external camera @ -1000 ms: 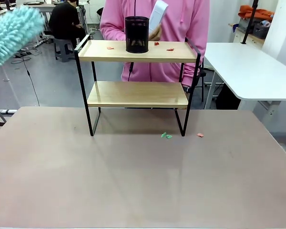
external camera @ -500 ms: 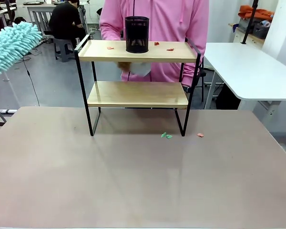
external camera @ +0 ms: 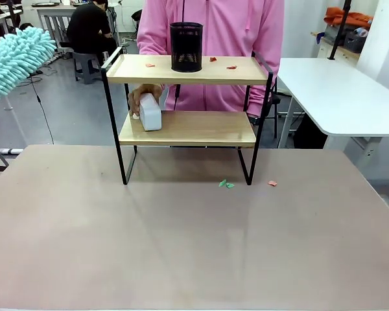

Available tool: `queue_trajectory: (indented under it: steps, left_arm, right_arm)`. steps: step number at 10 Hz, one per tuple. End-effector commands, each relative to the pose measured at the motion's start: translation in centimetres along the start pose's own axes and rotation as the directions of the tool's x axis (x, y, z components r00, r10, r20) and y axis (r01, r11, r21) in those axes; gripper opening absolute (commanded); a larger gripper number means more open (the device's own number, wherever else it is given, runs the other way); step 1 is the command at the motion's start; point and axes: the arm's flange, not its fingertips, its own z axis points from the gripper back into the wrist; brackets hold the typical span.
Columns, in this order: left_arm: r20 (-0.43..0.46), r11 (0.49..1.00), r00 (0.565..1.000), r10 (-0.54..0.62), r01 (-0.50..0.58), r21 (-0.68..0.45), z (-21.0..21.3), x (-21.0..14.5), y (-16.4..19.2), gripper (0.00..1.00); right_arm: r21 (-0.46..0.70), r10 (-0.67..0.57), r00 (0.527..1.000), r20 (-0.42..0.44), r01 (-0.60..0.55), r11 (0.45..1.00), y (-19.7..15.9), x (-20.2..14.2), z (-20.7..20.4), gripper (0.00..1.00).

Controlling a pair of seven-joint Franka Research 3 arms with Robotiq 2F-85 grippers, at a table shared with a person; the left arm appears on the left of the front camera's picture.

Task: Clean the shelf.
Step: Clean the remaining tier of the Shelf with the Duster once objects are removed.

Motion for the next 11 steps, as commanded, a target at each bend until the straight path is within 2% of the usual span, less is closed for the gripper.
queue_trajectory:
  steps: [1, 11]
  left_arm:
    - [-0.008, 1.000, 1.000, -0.024, 0.024, -0.005, 0.39, -0.15, -0.17, 0.12]
    - [-0.008, 1.000, 1.000, -0.024, 0.024, -0.005, 0.39, -0.15, -0.17, 0.12]
  right_arm:
    - [0.016, 0.028, 0.999, 0.018, -0.028, 0.999, 0.04, 0.36, -0.02, 1.00]
    - [0.016, 0.028, 0.999, 0.018, -0.028, 0.999, 0.04, 0.36, -0.02, 1.00]
